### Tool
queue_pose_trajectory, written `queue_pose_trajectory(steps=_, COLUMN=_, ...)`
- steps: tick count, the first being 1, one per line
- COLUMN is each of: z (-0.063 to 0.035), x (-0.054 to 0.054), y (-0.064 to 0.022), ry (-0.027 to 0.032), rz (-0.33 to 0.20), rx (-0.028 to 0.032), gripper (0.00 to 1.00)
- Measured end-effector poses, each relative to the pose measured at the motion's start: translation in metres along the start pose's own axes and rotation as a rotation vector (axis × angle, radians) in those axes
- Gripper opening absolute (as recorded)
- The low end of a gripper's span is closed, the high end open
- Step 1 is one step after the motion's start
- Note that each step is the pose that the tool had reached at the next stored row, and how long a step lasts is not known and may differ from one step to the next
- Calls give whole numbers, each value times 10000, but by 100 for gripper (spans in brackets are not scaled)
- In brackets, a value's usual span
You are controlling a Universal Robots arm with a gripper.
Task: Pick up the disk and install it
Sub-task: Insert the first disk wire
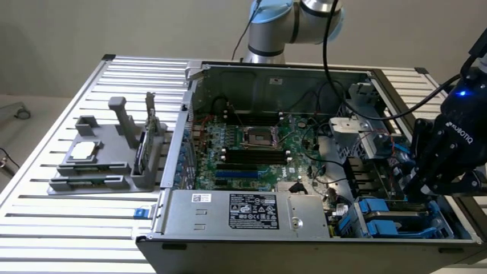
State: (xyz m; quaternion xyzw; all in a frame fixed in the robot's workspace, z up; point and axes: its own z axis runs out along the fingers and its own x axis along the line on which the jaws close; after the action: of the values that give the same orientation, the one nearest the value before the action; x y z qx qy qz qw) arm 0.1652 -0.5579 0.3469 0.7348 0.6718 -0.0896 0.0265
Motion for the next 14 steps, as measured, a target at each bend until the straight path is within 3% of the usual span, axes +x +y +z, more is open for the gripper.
queue_pose_trajectory(steps=2, z=5, x=1, y=3, ry=-77, rz=3, rx=89, gripper=16)
queue_pose_trajectory(steps=5, z=11, x=4, y=24, ry=-174, rz=-20, rx=322, gripper=16)
queue_pose_trajectory(steps=10, z=28, x=28, y=104, ry=-231, rz=-44, rx=534, gripper=16)
queue_pose_trajectory(steps=14, z=43, x=44, y=126, ry=-288, rz=-72, rx=795, gripper=16)
